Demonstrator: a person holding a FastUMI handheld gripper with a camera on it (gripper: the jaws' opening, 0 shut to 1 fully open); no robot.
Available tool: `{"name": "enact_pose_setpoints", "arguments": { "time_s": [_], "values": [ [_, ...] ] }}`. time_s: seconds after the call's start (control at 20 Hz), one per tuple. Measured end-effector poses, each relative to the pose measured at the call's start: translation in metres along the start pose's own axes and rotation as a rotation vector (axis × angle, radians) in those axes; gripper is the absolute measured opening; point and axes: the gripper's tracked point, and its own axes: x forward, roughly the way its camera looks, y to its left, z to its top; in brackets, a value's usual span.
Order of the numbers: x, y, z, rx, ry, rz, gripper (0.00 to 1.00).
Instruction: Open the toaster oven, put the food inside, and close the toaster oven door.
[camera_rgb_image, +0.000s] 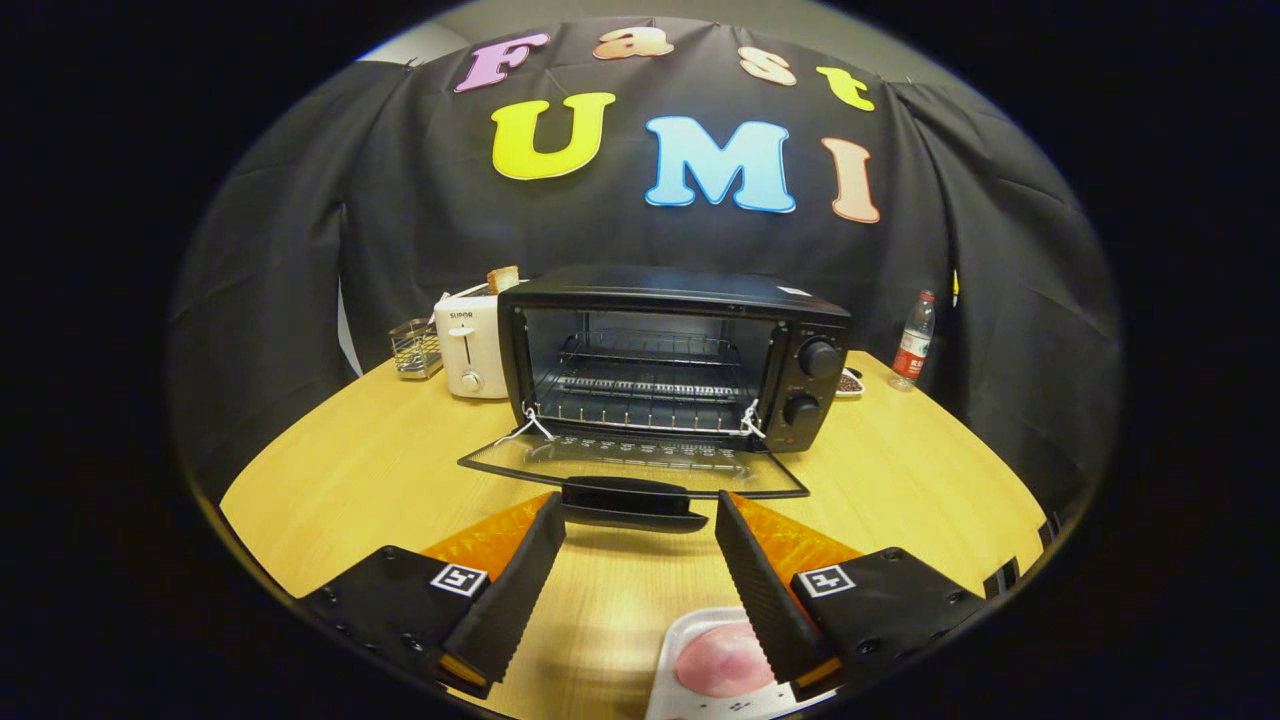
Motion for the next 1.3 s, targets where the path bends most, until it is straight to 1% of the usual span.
{"name": "enact_pose_setpoints", "arguments": {
  "time_s": [0.1, 0.25, 0.4, 0.6, 0.7, 0.85, 1.05, 1.2, 1.3],
  "values": [
    [-0.015, -0.012, 0.002, 0.036, 0.000, 0.006, 0.97],
    [-0.029, -0.029, 0.007, 0.078, 0.009, 0.038, 0.97],
    [-0.038, -0.049, 0.008, 0.081, 0.034, 0.077, 0.97],
    [-0.045, -0.076, -0.003, 0.066, 0.095, 0.134, 0.96],
    [-0.045, -0.086, -0.015, 0.070, 0.160, 0.178, 0.96],
    [-0.046, -0.097, -0.032, 0.128, 0.275, 0.245, 0.96],
    [-0.045, -0.114, -0.063, 0.229, 0.451, 0.282, 0.98],
    [-0.047, -0.121, -0.096, 0.232, 0.589, 0.311, 0.98],
    [-0.048, -0.122, -0.113, 0.242, 0.671, 0.325, 0.97]
  ]
}}
